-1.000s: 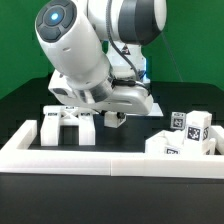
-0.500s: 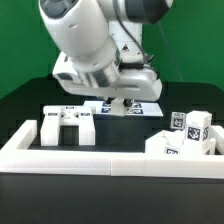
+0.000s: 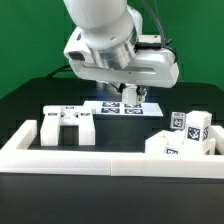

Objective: Assemble chair

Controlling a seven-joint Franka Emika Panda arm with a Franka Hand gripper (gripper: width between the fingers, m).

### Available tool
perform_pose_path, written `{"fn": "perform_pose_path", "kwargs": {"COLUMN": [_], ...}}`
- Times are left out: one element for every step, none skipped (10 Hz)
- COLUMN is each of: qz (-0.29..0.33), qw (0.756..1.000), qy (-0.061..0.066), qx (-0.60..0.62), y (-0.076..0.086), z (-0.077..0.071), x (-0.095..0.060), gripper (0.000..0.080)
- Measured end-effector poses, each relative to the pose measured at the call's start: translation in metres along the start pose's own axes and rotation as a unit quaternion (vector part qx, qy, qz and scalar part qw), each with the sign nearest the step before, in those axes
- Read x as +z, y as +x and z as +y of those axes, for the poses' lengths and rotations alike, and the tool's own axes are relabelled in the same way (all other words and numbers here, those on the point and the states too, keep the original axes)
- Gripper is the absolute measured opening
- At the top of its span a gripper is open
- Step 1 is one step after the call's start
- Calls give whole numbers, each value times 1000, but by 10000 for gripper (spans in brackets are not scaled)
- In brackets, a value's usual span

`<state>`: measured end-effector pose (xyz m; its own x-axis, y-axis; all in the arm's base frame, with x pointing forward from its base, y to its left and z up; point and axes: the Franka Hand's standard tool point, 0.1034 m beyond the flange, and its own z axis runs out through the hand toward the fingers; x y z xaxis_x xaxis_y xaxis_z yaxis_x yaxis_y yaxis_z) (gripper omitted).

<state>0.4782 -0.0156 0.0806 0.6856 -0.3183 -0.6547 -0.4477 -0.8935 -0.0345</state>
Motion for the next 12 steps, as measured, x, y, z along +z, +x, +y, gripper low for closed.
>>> {"fn": "perform_pose_path", "kwargs": {"qz": [9,48,87,124,140,179,222,255,281,322,354,380], "qw": [1000,999,996,992,990,984,975,966,959,946,934,924], "qy": [0,2,6,11,13,18,24,26,27,29,29,29], "qx": [0,-3,-9,-13,-12,-18,-23,-24,-27,-31,-34,-38], "y": [3,9,5,0,-2,0,0,0,2,5,6,8], "z": [-1,-6,-16,-26,-33,-43,-45,-44,-46,-49,-50,-52], "x": [-1,-5,-12,-20,-27,-40,-46,-44,-44,-47,-46,-46], "gripper": [290,290,290,290,290,290,290,290,290,290,290,290]}}
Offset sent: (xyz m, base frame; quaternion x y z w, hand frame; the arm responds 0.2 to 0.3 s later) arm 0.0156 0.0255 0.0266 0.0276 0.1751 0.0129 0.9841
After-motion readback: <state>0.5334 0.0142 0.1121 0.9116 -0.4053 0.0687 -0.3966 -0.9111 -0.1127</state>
